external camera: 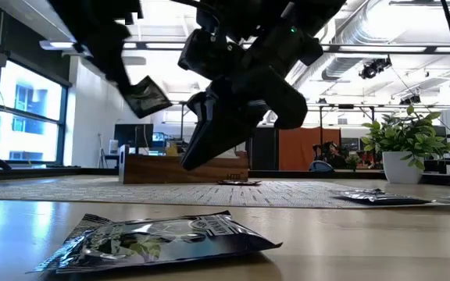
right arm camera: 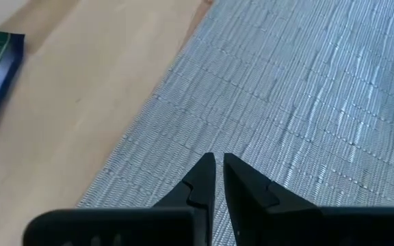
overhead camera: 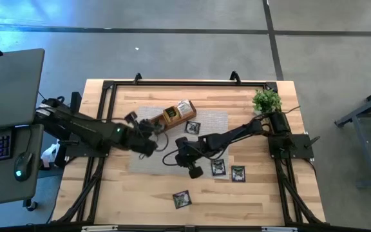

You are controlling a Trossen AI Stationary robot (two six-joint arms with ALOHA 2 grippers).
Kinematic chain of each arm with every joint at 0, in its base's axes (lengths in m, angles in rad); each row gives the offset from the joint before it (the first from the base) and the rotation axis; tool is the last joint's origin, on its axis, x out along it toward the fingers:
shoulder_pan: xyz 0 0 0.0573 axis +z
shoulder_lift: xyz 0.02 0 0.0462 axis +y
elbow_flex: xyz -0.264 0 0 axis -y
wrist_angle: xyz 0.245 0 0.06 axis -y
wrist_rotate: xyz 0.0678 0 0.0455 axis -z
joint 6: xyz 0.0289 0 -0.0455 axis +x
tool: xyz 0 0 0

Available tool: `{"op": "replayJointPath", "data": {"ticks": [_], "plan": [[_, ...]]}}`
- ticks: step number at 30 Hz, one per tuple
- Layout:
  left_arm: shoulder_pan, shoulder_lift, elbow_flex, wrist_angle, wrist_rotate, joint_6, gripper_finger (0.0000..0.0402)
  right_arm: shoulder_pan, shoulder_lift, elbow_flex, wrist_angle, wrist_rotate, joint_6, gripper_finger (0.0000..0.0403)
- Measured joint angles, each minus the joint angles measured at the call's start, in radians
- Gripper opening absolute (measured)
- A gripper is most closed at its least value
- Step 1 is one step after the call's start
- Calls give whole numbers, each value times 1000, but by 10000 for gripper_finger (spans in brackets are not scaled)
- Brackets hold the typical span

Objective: Pick & Place Tea
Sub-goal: Put the purple tea bag into the left section of the wooden organizer

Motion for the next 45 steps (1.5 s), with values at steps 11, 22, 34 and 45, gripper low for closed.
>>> {"op": "replayJointPath", "data": {"ticks": [11,22,34,45], "plan": [[268,111,-2,15,62,235,0,0,-1,0,-10,0,7,28],[272,224,-3,17,56,314,0,0,-2,1,-27,0,9,28],[272,234,-3,82,29,418,10,0,-2,2,-22,0,4,28],[272,249,-3,79,33,419,68,0,-2,2,-22,-1,5,28]]}}
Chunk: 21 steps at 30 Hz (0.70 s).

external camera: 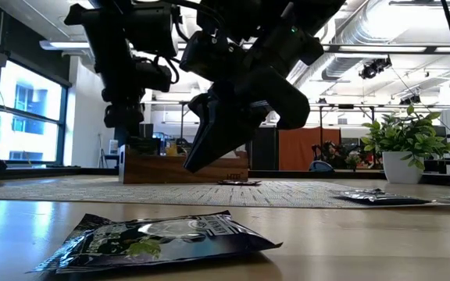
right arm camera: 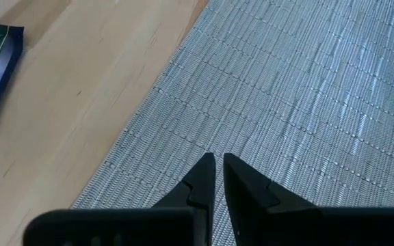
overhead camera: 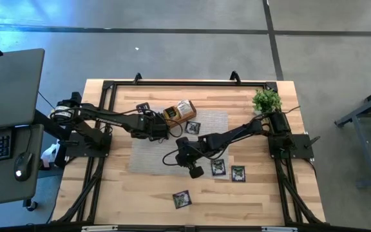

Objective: Pick & Place Tea
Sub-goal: Put the purple tea bag into the left section of the wooden organizer

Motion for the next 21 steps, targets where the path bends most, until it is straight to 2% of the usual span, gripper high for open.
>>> {"op": "replayJointPath", "data": {"ticks": [4,11,16,21], "plan": [[0,0,0,-1,-24,-2,88,0,0,0,0,0,0,28],[1,0,0,-13,-171,-59,101,0,0,0,-6,0,-7,28],[38,0,0,-11,-158,-62,101,10,-2,0,-31,1,-52,28],[87,0,0,-11,-150,-62,101,17,-61,0,-138,35,-48,28]]}}
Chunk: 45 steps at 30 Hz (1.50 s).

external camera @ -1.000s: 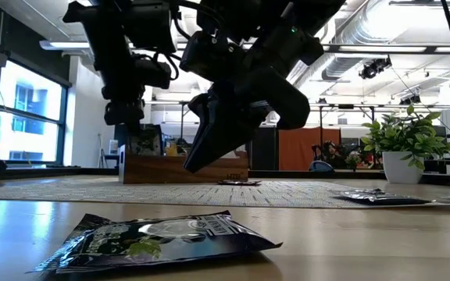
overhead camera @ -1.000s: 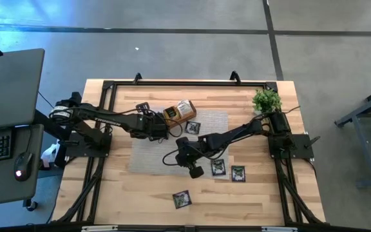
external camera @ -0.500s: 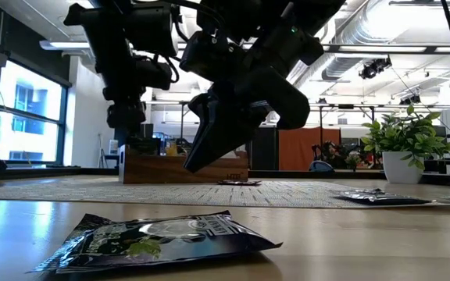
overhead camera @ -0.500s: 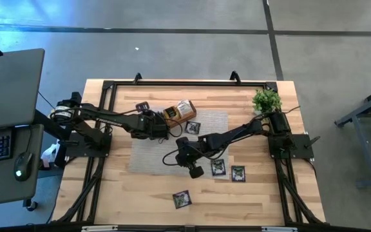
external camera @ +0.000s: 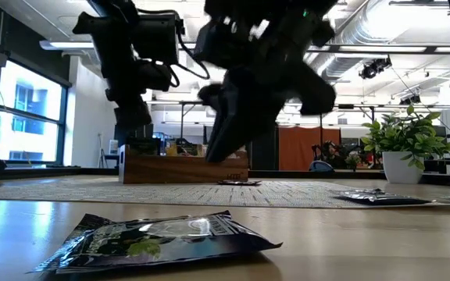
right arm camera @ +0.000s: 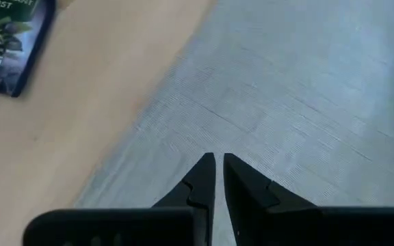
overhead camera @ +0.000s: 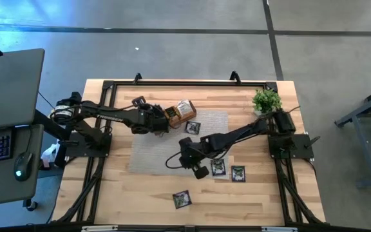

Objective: Pick & Place Tea
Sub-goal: Put the purple tea bag into the left section of the wooden organizer

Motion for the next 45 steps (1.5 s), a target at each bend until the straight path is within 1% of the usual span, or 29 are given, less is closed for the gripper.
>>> {"op": "replayJointPath", "data": {"ticks": [4,7,10,14,18,22,25,27,31,35,38,41,43,45], "plan": [[37,0,0,-1,16,0,101,0,-89,2,-128,43,95,28],[46,-1,0,-2,63,-29,101,3,-146,2,-267,51,164,29],[40,-20,0,-8,48,-50,101,13,-185,2,-392,54,224,38],[30,-48,0,-9,-26,-75,101,19,-197,1,-560,65,320,67],[30,-90,0,-13,-23,-93,101,14,-196,0,-668,40,437,104],[29,-105,1,-21,-22,-117,101,21,-195,0,-668,13,446,132],[30,-109,1,-34,-21,-136,101,27,-178,-12,-606,17,446,144],[29,-109,1,-49,-13,-150,101,31,-170,-59,-540,11,441,150],[29,-109,1,-60,2,-158,101,32,-169,-170,-476,-24,465,157],[29,-108,1,-58,0,-158,101,32,-169,-236,-450,3,489,158],[29,-108,0,-58,0,-158,101,32,-175,-285,-385,-6,484,154],[29,-108,0,-58,4,-158,101,33,-178,-333,-331,7,474,140],[29,-108,0,-57,7,-158,101,34,-181,-354,-307,13,475,121],[29,-108,0,-57,7,-158,101,33,-182,-363,-301,10,474,93]]}}
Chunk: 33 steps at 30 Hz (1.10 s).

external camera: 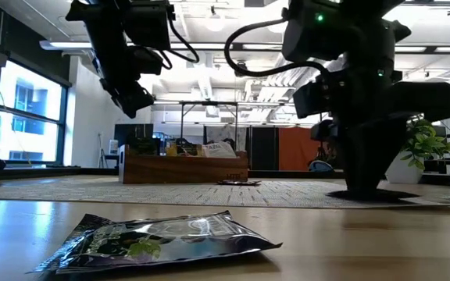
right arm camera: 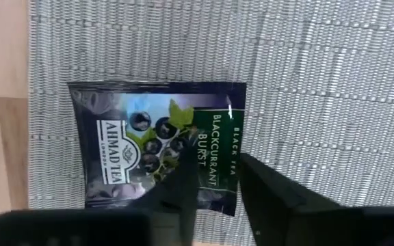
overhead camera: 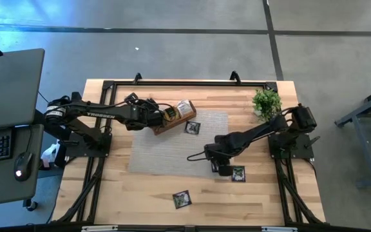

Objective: Pick & Place Tea
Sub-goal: Put the purple tea bag into the left section of the wooden organizer

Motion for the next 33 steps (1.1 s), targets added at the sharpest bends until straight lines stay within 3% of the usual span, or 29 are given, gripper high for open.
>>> {"op": "replayJointPath", "data": {"ticks": [5,10,12,15,20,22,24,26,30,33], "plan": [[0,0,0,0,1,0,101,-2,-3,12,-10,-22,-3,11],[0,0,0,5,0,1,101,2,-29,87,-25,-25,-33,22],[0,0,0,4,-13,2,101,8,-50,128,22,59,-76,18],[0,-15,0,-4,-53,4,101,16,-52,151,179,277,-198,4],[0,-48,7,-27,-77,4,101,9,11,130,750,699,-546,6],[0,-64,17,-20,-80,3,101,-11,62,127,991,734,-712,3],[0,-88,15,-27,-79,5,101,-33,129,140,1146,659,-850,2],[0,-103,16,-22,-98,12,101,-53,198,183,1170,639,-992,2],[0,-137,16,-36,-114,11,101,-90,333,336,1157,881,-1222,1],[0,-157,16,-47,-116,4,101,-123,421,439,1149,898,-1328,1]]}}
